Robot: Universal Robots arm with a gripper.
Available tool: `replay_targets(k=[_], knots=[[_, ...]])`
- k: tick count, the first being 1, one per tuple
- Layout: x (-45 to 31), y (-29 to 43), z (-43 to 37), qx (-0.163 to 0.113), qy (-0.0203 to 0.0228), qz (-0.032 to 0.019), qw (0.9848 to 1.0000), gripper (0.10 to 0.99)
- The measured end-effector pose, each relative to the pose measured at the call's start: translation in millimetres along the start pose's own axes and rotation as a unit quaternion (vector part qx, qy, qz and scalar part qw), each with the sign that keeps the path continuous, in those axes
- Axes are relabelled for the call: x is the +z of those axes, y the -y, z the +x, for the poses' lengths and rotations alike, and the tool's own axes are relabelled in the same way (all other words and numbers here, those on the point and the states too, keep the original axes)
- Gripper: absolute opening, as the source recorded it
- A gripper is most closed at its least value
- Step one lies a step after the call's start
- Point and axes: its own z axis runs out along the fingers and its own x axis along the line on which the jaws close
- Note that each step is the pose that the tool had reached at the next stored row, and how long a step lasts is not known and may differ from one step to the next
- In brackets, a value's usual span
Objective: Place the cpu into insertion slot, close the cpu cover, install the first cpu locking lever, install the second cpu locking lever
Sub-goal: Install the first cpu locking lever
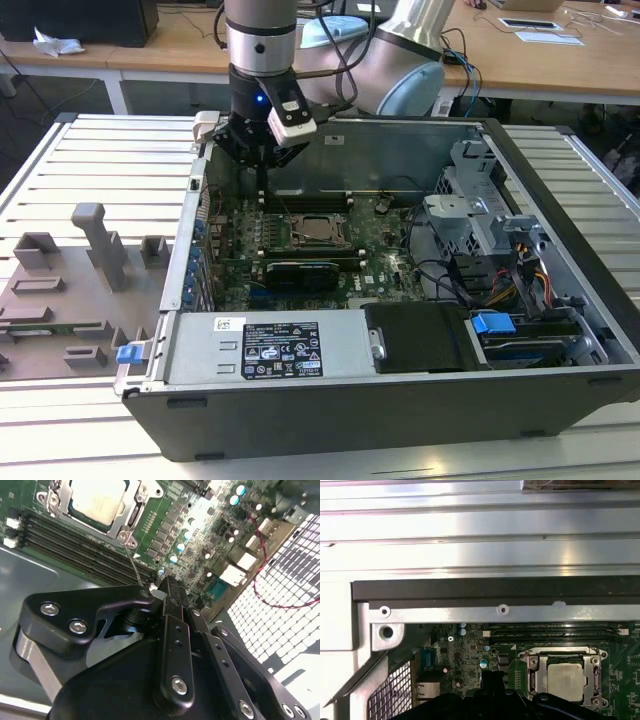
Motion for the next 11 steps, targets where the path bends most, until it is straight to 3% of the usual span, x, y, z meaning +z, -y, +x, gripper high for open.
replay_targets(k=[6, 11], knots=[[4.9, -7.4, -2.4, 0.0, 0.0, 0.0001, 1.0, 0.106], [4.9, -7.8, -12.4, 0.0, 0.0, 0.0001, 1.0, 0.106]])
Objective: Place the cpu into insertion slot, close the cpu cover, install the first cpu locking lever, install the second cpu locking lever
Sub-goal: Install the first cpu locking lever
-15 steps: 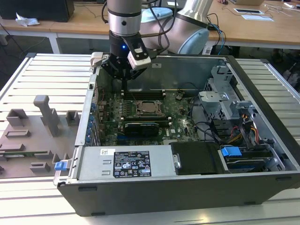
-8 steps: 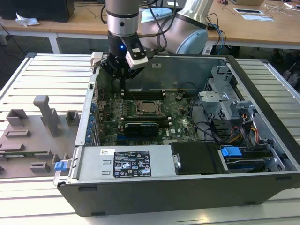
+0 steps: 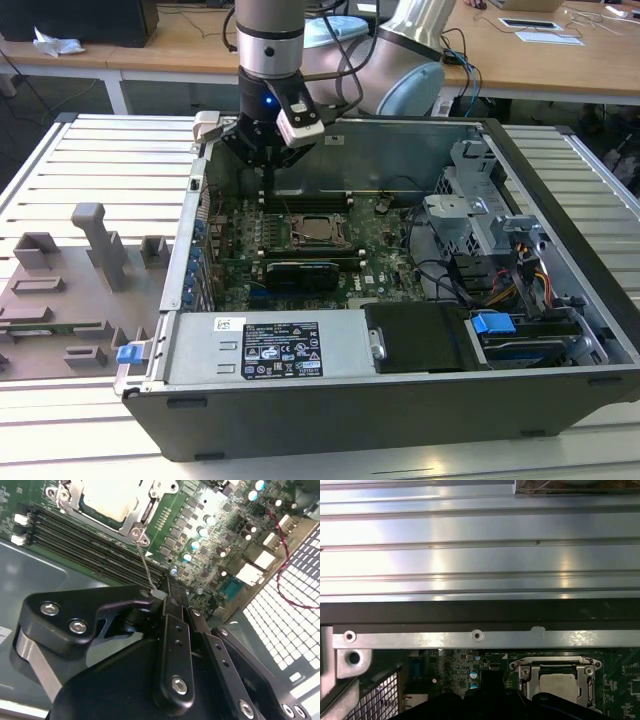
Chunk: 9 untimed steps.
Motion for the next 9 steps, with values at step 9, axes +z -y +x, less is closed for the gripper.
replay_targets(k=[9], knots=[[-0.3, -0.3, -16.0, 0.0, -0.0006, 0.0, 1.0, 0.106]])
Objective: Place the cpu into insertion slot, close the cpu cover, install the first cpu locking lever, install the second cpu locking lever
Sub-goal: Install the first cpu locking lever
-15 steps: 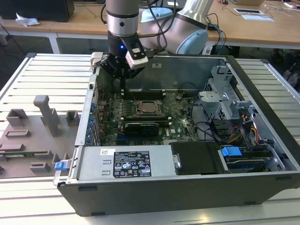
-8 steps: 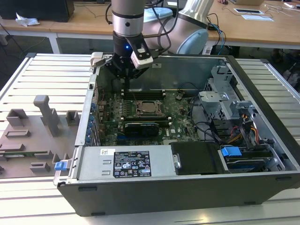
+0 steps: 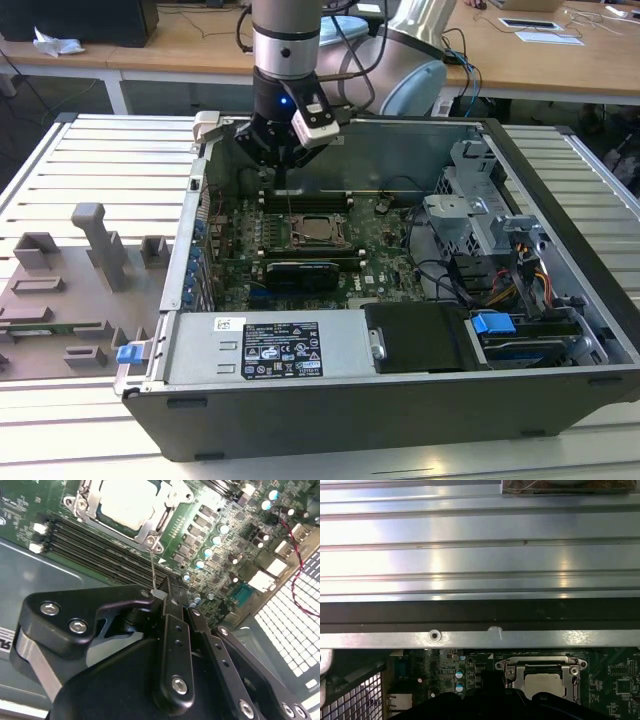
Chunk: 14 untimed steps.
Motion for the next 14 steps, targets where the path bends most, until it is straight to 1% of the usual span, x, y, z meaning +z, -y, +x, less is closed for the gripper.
replay_targets(k=[2, 4, 5, 8, 12, 14], knots=[[0.0, -0.1, -4.6, 0.0, -0.0003, 0.0, 1.0, 0.106], [-0.1, -0.1, -6.9, 0.0, -0.0005, 0.0, 1.0, 0.106], [-0.1, -0.2, -10.3, 0.0, -0.0007, 0.0, 1.0, 0.106], [-0.1, -0.3, -17.1, 0.0, -0.0011, 0.0, 1.0, 0.106], [0.0, -0.4, -21.3, 0.0, -0.0013, 0.0, 1.0, 0.106], [0.0, -0.6, -27.1, 0.0, -0.0017, 0.0, 1.0, 0.106]])
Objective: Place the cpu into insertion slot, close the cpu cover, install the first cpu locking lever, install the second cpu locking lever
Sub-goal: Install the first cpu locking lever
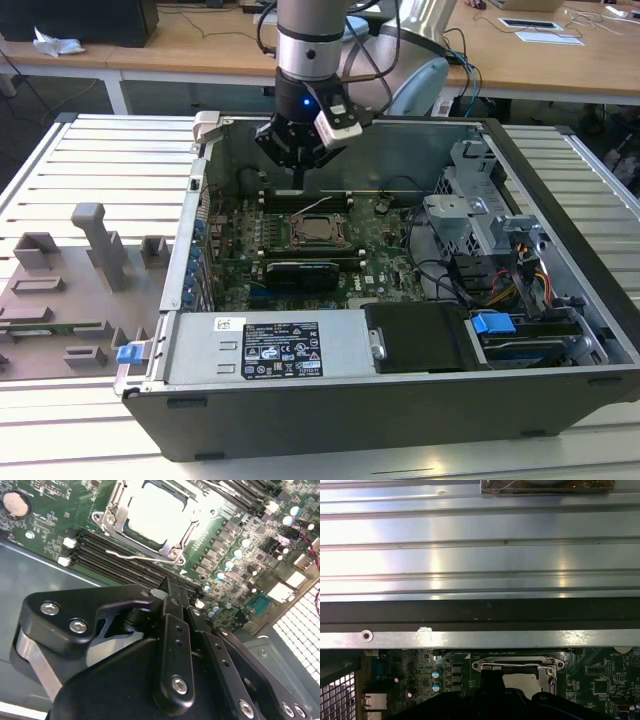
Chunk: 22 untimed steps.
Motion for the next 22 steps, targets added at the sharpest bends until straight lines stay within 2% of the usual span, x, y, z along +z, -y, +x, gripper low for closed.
replay_targets(k=[5, 10, 17, 22], knots=[[-0.1, -0.2, -9.1, 0.0, -0.0007, 0.0, 1.0, 0.106], [-0.1, -0.5, -21.6, 0.0, -0.0023, -0.0001, 1.0, 0.106], [7.8, -0.5, -23.9, 0.0, -0.0047, 0.0001, 1.0, 0.106], [18.3, -0.4, -23.2, 0.0, -0.0054, 0.0, 1.0, 0.106]])
